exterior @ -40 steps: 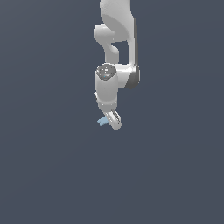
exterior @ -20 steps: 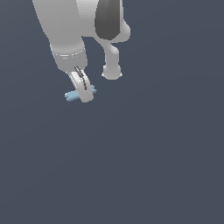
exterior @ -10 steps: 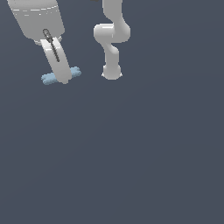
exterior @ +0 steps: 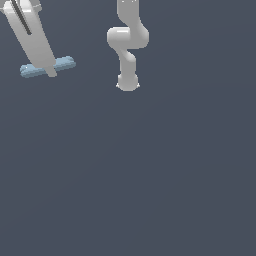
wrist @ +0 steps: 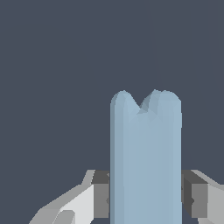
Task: Pick up the object and move it to a goal position.
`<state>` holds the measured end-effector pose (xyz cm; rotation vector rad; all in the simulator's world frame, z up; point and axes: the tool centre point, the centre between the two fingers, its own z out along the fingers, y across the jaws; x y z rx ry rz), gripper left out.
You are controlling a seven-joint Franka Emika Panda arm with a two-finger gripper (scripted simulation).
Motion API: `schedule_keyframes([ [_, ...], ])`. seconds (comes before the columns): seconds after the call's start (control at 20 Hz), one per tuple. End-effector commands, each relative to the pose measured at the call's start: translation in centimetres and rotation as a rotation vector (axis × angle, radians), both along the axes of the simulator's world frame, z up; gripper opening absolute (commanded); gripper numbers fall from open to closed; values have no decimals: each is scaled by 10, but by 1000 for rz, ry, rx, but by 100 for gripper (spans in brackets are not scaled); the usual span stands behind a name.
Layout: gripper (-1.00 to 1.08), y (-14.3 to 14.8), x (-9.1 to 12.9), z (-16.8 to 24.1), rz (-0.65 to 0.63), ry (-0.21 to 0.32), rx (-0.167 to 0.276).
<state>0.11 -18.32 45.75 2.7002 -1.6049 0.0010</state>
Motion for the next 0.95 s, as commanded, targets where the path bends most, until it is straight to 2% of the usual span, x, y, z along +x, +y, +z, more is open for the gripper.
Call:
schedule_keyframes([
  [0.0, -100, -5, 2, 12, 1, 1, 0],
  [0.4, -100, -16, 8, 34, 1, 1, 0],
  [0.9, -100, -20, 10, 42, 1, 0, 1],
])
